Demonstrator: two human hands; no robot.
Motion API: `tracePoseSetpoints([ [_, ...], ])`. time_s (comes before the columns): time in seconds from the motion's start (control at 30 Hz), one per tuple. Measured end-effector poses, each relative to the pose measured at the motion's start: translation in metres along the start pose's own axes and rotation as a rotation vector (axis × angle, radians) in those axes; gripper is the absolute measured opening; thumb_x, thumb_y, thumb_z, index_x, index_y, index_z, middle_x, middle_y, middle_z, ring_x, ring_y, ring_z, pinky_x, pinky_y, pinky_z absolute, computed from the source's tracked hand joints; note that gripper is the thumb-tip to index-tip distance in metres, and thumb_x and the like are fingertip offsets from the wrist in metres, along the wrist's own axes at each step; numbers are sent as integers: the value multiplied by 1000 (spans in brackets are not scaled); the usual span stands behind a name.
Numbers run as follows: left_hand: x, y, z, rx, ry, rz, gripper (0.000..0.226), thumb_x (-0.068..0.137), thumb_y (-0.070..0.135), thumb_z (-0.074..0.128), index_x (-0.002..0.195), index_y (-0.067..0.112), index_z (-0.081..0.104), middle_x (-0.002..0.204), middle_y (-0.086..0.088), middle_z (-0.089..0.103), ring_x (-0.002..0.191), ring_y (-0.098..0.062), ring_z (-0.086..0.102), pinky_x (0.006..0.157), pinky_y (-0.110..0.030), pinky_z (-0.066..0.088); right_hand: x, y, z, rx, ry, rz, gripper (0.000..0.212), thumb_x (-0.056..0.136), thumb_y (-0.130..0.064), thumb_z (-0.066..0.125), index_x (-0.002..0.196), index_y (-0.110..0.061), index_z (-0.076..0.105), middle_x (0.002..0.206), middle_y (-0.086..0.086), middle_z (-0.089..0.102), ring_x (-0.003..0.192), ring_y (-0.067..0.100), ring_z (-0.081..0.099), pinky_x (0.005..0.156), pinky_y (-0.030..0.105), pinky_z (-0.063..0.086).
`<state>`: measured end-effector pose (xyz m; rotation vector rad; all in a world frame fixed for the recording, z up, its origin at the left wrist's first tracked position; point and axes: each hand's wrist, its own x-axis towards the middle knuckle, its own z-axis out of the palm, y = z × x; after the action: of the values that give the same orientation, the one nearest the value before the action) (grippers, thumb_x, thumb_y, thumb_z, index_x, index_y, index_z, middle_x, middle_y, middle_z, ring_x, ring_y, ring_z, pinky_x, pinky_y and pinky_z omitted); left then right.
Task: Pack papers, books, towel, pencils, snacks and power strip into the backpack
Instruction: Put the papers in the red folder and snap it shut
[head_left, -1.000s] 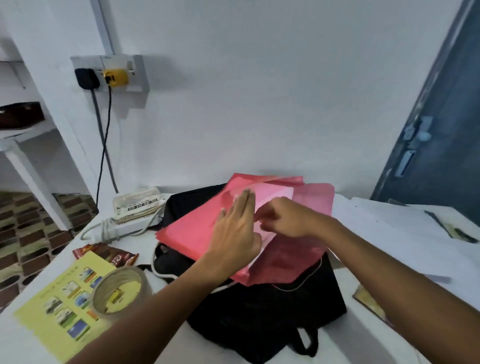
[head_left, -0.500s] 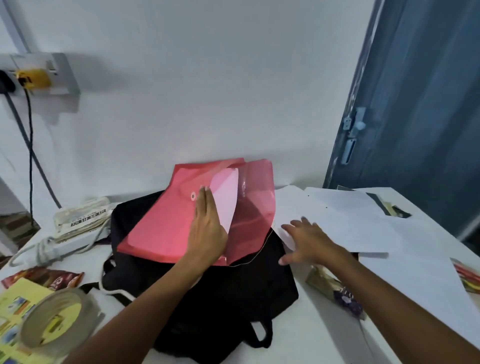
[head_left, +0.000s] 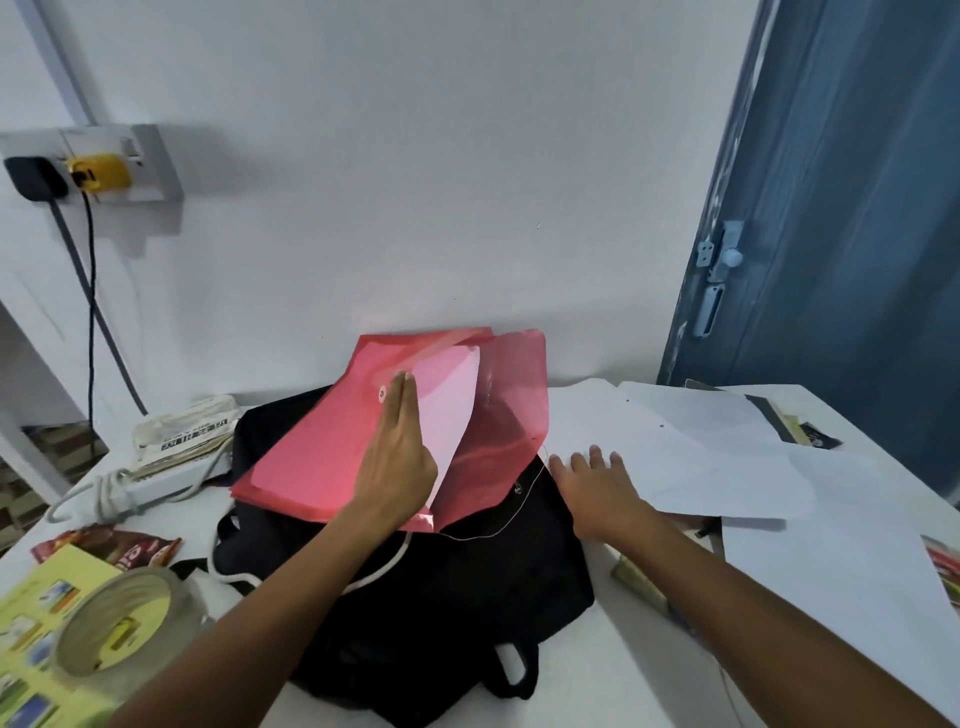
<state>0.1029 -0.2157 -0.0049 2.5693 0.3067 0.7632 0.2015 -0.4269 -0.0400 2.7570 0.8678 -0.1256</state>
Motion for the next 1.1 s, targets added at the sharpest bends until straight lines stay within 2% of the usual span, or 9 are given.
tracePoseSetpoints([
  [0.07, -1, 1, 0, 3, -13, 11, 79, 75, -19, 35, 150, -2, 15, 159, -14, 11, 147, -29, 12, 109, -36, 34, -1, 1, -5, 161, 160, 10, 16, 83, -4, 48, 97, -12, 43, 103, 13, 57, 105, 33, 58, 78, 36, 43],
  [0.13, -1, 3, -1, 2, -35, 12, 77, 76, -17, 34, 149, -2, 18, 159, -14, 13, 146, -30, 15, 109, -39, 35, 0, 7, -14, 411, 305, 87, 5, 85, -7, 45, 86, -8, 50, 90, 12, 60, 87, 34, 61, 65, 32, 41],
  [0.23, -1, 6, -4, 10, -57, 12, 73, 78, -15, 36, 148, -1, 22, 158, -14, 18, 142, -33, 25, 104, -42, 37, 3, 25, -35, 872, 445, 278, 25, 83, -19, 45, 86, 0, 60, 81, 13, 62, 78, 34, 59, 67, 34, 46],
  [0.3, 0, 8, -5, 9, -71, 20, 70, 79, -14, 37, 147, -1, 25, 157, -14, 20, 140, -33, 30, 104, -42, 36, 5, 40, -49, 1072, 536, 405, 28, 78, -3, 43, 94, 6, 64, 93, 22, 65, 90, 41, 59, 71, 36, 47],
  [0.4, 3, 8, -4, 15, -111, 11, 67, 81, -11, 38, 146, -1, 28, 157, -13, 22, 139, -33, 32, 107, -40, 33, 6, 56, -67, 1188, 682, 493, 28, 73, 8, 40, 92, 13, 59, 97, 30, 62, 93, 46, 55, 62, 46, 46],
  [0.53, 4, 8, 0, 30, -202, 25, 66, 81, -7, 41, 146, 1, 29, 157, -11, 22, 141, -30, 30, 111, -38, 29, -6, 41, -92, 1173, 792, 337, 26, 76, 7, 43, 88, 3, 65, 84, 16, 65, 72, 30, 55, 54, 26, 37],
  [0.67, 5, 12, 1, 40, -264, 44, 73, 80, -2, 44, 149, 3, 22, 159, -9, 17, 144, -25, 24, 114, -36, 27, -17, -4, -93, 935, 679, 58, 28, 80, -3, 49, 99, -6, 70, 96, 11, 70, 88, 28, 61, 75, 29, 50],
  [0.77, 7, 12, -2, 16, -258, 38, 76, 79, -2, 45, 150, 4, 20, 159, -8, 16, 146, -23, 19, 115, -33, 20, -23, -39, -85, 726, 455, -79, 14, 84, -15, 51, 73, -14, 60, 79, 11, 64, 76, 34, 57, 64, 33, 47],
  [1.1, 2, 2, -22, -35, -300, 62, 77, 82, -2, 46, 152, 9, 16, 160, -3, 13, 147, -15, 8, 109, -17, 8, -34, -76, -89, 435, 110, -456, 20, 85, -6, 45, 95, -15, 61, 93, 9, 60, 83, 28, 58, 73, 40, 49],
])
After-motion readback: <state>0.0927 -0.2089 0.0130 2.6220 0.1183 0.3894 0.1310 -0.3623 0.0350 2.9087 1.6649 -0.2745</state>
